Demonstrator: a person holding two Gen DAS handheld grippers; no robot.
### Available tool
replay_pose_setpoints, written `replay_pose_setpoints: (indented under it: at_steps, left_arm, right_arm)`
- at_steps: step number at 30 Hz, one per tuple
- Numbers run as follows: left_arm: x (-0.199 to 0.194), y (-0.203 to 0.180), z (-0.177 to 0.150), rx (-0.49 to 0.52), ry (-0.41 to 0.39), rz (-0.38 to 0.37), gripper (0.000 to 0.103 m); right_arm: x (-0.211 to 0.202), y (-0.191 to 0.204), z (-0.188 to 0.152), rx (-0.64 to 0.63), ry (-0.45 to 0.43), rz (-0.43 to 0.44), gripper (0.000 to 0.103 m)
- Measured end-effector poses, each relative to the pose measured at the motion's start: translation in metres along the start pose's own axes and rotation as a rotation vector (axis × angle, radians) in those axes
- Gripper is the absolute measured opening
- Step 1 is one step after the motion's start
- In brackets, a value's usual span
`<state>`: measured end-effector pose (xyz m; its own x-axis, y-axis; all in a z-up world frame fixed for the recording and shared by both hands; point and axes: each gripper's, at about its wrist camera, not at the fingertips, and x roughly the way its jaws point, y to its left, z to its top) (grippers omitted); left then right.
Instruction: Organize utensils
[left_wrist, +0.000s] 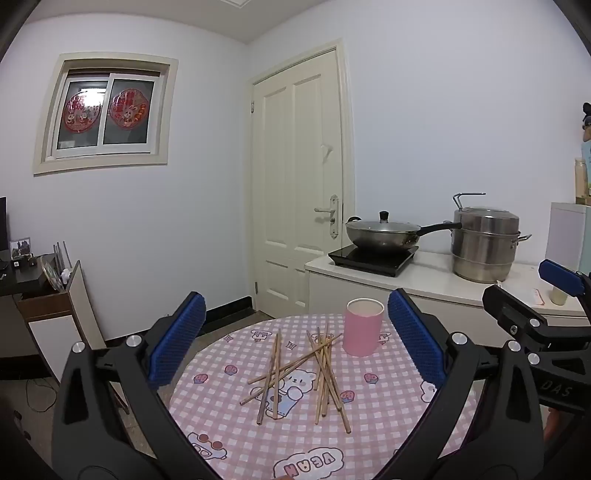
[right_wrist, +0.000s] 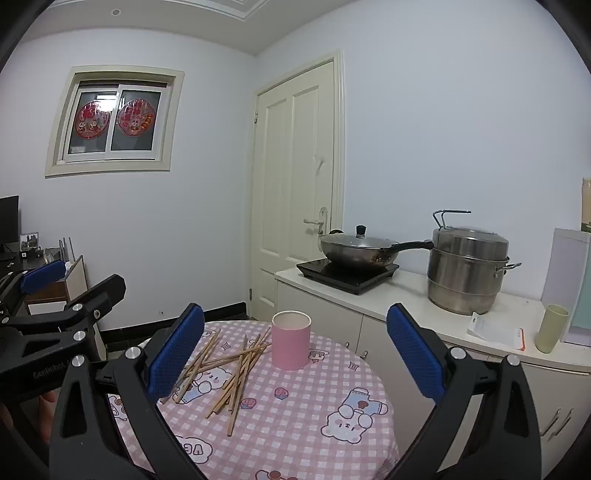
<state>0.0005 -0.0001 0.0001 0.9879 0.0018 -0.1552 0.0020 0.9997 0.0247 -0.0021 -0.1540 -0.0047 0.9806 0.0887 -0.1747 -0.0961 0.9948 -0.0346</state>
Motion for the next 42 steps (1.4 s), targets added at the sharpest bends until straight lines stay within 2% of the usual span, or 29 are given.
replay_pose_setpoints:
  at_steps: [42]
  left_arm:
    - [0.0003,0.005,-0.0011,0.006,-0.01,0.005,0.097]
  right_arm:
    - [-0.0004,-0.0003,0.0004,0.006,-0.005,0.002,0.095]
